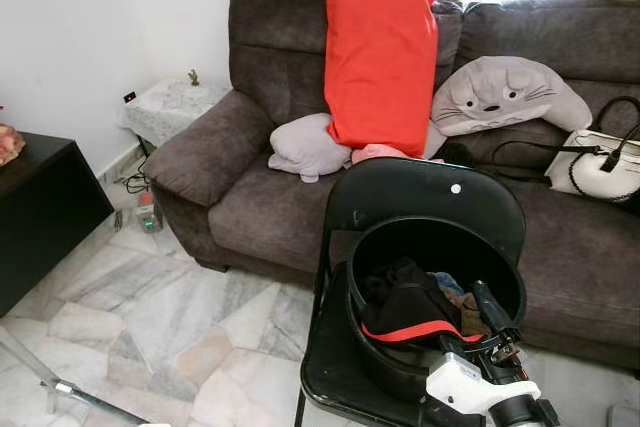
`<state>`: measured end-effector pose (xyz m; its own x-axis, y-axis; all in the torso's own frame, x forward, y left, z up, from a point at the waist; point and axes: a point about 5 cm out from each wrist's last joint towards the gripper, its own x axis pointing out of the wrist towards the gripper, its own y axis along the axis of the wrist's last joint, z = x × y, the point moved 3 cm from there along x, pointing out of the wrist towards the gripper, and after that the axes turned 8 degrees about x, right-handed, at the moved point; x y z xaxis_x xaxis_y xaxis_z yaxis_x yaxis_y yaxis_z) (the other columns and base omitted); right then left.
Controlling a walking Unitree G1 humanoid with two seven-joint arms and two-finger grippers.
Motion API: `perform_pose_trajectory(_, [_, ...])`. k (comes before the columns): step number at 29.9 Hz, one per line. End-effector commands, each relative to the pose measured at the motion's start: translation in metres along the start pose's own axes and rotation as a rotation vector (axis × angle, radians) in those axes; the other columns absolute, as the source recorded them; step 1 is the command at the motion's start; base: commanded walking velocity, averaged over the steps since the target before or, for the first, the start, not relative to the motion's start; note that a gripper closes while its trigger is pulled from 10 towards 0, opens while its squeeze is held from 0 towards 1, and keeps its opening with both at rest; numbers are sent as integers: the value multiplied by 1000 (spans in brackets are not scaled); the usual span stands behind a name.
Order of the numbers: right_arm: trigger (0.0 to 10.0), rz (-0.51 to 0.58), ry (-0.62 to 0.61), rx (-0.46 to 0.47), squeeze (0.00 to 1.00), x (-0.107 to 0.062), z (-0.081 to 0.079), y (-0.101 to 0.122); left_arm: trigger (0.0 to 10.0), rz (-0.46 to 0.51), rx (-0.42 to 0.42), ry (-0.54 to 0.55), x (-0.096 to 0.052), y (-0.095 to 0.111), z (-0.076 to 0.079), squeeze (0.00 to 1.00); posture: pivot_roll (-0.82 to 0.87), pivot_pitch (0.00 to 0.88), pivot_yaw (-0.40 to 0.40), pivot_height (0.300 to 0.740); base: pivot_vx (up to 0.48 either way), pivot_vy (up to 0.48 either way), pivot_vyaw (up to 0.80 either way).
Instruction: Hang hanger
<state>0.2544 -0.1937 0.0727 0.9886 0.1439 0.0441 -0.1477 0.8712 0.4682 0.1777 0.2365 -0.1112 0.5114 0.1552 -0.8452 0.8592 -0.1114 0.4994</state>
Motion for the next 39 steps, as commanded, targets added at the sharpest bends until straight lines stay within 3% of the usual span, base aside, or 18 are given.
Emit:
perform_pose_trajectory(1, [10000,19,-8,25,0,3,0,4,10000,-6,16,6,-1,-3,-6,0,-135,0,77,740,0,0,0])
perform_pose_trajectory(6, [10000,-53,41,64,0,9,-8,-7,10000,-8,14,4,-1,-3,-6,0,-132,0,77,740,0,0,0])
perform_pose_trajectory(12, [10000,-33,66,62,0,13,-11,-9,10000,-8,15,6,-1,-3,-7,0,-127,0,77,740,0,0,0])
perform_pose_trajectory(21, [10000,-85,136,197,0,25,-23,-19,10000,-4,14,4,-1,-2,-7,0,-121,0,80,740,0,0,0])
perform_pose_trajectory(30, [10000,-45,91,267,0,40,-12,-17,10000,-3,20,8,-1,-1,-8,0,-114,0,85,740,0,0,0])
perform_pose_trajectory(31, [8667,-37,94,285,0,42,-11,-17,10000,-3,20,10,-1,-1,-8,0,-113,0,88,740,0,0,0])
perform_pose_trajectory(32, [0,-35,98,285,0,43,-11,-17,10000,-3,20,11,-1,-1,-8,0,-113,0,88,740,0,0,0])
perform_pose_trajectory(39, [0,-43,85,307,0,45,-9,-21,10000,-2,27,8,-1,0,-8,0,-110,0,89,740,0,0,0])
